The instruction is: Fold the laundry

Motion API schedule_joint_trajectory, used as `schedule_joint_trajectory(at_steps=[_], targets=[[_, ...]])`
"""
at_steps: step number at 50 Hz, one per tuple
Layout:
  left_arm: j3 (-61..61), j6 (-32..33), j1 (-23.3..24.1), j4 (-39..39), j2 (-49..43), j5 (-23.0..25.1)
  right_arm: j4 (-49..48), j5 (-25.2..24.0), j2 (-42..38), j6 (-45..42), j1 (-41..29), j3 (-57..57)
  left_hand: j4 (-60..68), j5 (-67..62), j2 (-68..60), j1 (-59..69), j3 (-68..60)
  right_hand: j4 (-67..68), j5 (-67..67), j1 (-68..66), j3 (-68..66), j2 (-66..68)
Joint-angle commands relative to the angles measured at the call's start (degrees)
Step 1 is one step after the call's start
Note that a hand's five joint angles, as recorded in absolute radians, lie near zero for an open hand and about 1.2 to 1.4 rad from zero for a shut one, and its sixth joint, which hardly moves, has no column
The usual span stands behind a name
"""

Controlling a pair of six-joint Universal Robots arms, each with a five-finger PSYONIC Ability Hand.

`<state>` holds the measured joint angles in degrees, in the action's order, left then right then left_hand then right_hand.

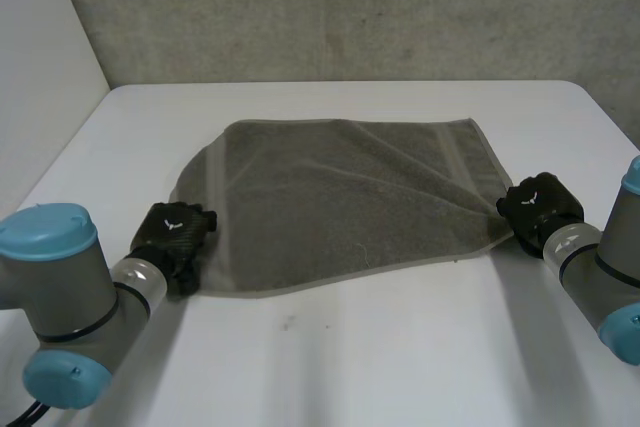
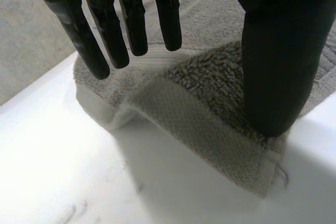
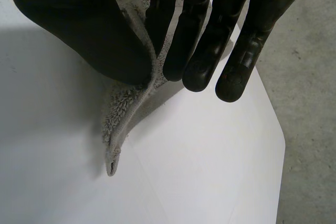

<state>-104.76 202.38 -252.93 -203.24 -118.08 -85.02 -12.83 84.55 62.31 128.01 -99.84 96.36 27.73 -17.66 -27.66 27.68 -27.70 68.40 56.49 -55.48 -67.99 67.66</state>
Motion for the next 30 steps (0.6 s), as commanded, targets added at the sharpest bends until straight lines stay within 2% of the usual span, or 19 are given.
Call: schedule_joint_trajectory(at_steps=[1,3,4,6,9,13,15,21,24,26,29,30], targets=[[0.78,-0.06,-0.02,-0.41,-0.13,-0.06,0.0,0.0,0.0,-0.04,0.0,0.15,9.23,-9.3,-9.3,9.28,-9.26,11.6,13.51,-24.52,-12.01,12.34],[0.61,-0.06,-0.02,-1.28,-0.13,-0.06,0.0,0.0,0.0,-0.04,0.0,0.15,17.25,-17.32,-17.32,17.3,-17.28,11.6,13.51,-24.52,-12.01,12.34],[0.61,-0.06,-0.02,-1.29,-0.13,-0.06,0.0,0.0,0.0,-0.04,0.0,0.15,17.3,-17.38,-17.37,17.36,-17.34,11.6,13.51,-24.52,-12.01,12.34],[0.34,-0.06,-0.02,-2.16,-0.13,-0.14,0.0,0.0,0.0,-0.04,0.0,0.15,34.2,-34.28,-34.27,34.26,-34.24,11.6,13.51,-24.52,-12.01,12.34],[-0.18,-0.06,-0.02,-2.25,0.48,-0.23,0.0,0.0,-0.08,-0.22,0.0,0.15,40.83,-40.91,-40.9,40.89,-40.87,11.6,13.51,-24.52,-12.01,12.34],[-0.45,-0.06,-0.11,-2.16,1.1,-0.41,0.0,0.0,-0.17,-0.66,0.0,0.15,43.54,-43.62,-43.61,43.6,-43.58,11.6,13.51,-24.52,-12.01,12.34],[-1.67,-0.06,-0.02,-1.55,4.16,-1.19,0.09,0.09,0.0,-0.83,0.09,0.06,52.23,-52.31,-52.3,52.29,-52.27,11.6,13.51,-24.52,-12.01,12.34],[-3.44,-0.06,0.33,-0.67,7.96,-3.4,1.05,0.7,1.23,-1.54,0.62,-0.38,52.27,-52.34,-52.34,52.32,-52.3,11.6,13.51,-24.52,-12.01,12.34],[-3.61,0.3,0.42,2.76,11.21,-3.92,2.55,0.61,3.78,-3.12,0.7,-0.47,52.27,-52.34,-52.34,52.32,-52.3,11.6,13.51,-24.52,-12.01,12.34],[-3.26,0.82,-0.02,9.66,15.93,-3.92,8.23,0.61,8.94,-5.3,1.05,-0.73,52.27,-52.34,-52.34,52.32,-52.3,11.6,13.51,-24.52,-12.01,12.34],[-2.82,0.65,-0.11,13.83,17.98,-3.83,12.92,0.61,11.52,-7.07,1.93,-1.17,52.27,-52.34,-52.34,52.32,-52.3,11.6,13.51,-24.52,-12.01,12.34],[-2.39,0.56,-0.46,18.1,19.89,-3.57,18.23,0.61,13.69,-8.99,3.76,-1.69,52.27,-52.34,-52.34,52.32,-52.3,11.6,13.51,-24.52,-12.01,12.34]])
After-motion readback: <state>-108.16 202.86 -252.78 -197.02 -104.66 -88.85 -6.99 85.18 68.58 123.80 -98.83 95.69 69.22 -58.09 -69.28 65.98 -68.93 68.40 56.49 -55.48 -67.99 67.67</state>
